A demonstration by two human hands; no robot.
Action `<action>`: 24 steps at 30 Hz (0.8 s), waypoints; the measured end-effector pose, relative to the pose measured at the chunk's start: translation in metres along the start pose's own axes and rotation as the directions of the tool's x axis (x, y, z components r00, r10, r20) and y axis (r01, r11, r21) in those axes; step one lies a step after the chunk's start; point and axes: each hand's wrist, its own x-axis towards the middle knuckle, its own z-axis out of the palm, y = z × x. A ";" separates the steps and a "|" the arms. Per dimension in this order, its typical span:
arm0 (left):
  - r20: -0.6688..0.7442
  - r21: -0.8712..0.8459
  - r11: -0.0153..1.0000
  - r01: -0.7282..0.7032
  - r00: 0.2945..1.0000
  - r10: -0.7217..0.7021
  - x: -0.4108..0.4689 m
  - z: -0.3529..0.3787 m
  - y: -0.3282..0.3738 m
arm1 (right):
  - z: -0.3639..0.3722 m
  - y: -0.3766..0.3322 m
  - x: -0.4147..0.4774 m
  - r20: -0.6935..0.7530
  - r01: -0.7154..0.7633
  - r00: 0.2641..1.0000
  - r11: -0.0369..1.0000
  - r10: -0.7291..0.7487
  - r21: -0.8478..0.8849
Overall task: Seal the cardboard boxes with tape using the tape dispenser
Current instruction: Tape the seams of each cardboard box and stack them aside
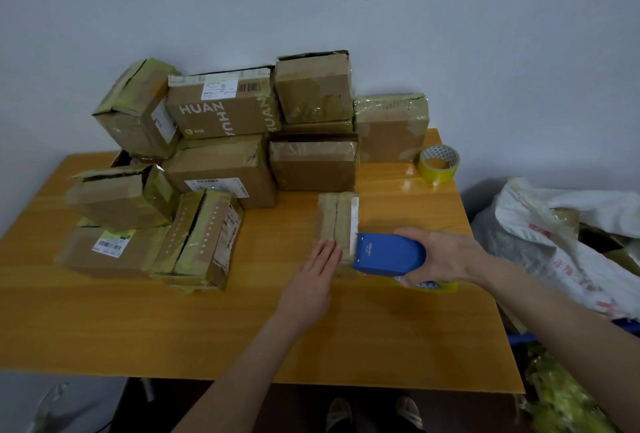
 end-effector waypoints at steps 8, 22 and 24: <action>0.009 0.065 0.998 0.010 1.000 -0.010 0.001 -0.002 0.003 | 0.000 0.024 -0.013 0.041 -0.023 0.999 0.994 0.019 0.106; -0.009 -0.037 0.999 -0.029 1.000 0.029 0.001 -0.004 0.006 | 0.004 -0.016 0.006 0.136 -0.084 0.985 0.983 0.106 -0.161; -0.003 -0.057 0.998 -0.030 1.000 0.030 0.001 -0.006 0.005 | 0.000 -0.021 0.013 0.137 -0.071 0.986 0.982 0.096 -0.177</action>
